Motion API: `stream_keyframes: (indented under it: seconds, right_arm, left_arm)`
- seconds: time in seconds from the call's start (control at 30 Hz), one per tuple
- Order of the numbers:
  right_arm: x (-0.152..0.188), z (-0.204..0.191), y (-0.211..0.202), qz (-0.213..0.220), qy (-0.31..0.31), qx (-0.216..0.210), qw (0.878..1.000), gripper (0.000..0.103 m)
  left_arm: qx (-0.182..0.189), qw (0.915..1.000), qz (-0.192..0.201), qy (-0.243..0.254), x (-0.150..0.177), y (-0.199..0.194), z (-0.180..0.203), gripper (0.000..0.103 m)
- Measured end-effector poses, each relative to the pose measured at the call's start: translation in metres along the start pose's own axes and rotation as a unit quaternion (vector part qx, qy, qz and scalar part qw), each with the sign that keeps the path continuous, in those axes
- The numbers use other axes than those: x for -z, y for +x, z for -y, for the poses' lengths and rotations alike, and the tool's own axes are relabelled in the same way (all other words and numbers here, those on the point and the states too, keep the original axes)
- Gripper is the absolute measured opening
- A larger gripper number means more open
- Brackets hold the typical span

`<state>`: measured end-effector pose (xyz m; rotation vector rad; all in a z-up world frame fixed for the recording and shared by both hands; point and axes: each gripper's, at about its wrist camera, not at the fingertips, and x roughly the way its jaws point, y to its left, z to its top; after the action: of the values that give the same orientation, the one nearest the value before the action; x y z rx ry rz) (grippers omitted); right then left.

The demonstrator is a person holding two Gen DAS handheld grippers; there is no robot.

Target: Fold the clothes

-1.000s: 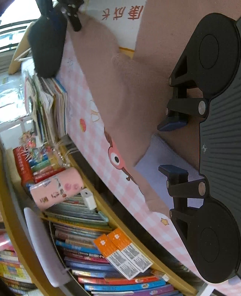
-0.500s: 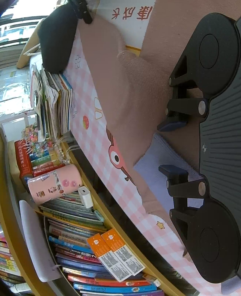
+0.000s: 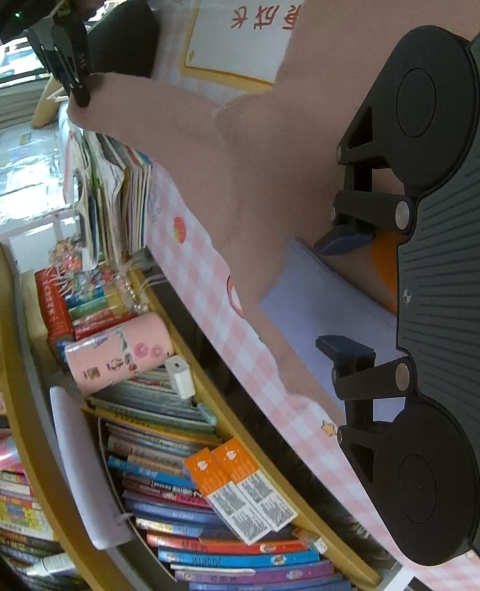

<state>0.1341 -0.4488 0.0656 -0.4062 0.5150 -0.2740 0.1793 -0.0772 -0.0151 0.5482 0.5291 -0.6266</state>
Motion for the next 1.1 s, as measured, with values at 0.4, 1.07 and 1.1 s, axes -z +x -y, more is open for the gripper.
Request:
stream_keyframes:
  seconds: [0.4, 1.07, 1.1]
  right_arm:
    - [0.023, 0.000, 0.041, -0.021, -0.057, 0.074, 0.995, 0.013]
    - [0.056, -0.125, -0.088, 0.000, 0.094, -0.254, 0.963, 0.060]
    - [0.057, -0.134, -0.091, -0.001, 0.084, -0.252, 0.964, 0.060]
  left_arm:
    - [0.009, 0.9997, 0.004, 0.024, -0.012, 0.020, 0.023, 0.048]
    - [0.023, 0.9996, 0.009, 0.009, -0.030, 0.037, 0.036, 0.048]
    - [0.021, 0.9997, 0.010, 0.004, -0.030, 0.038, 0.036, 0.048]
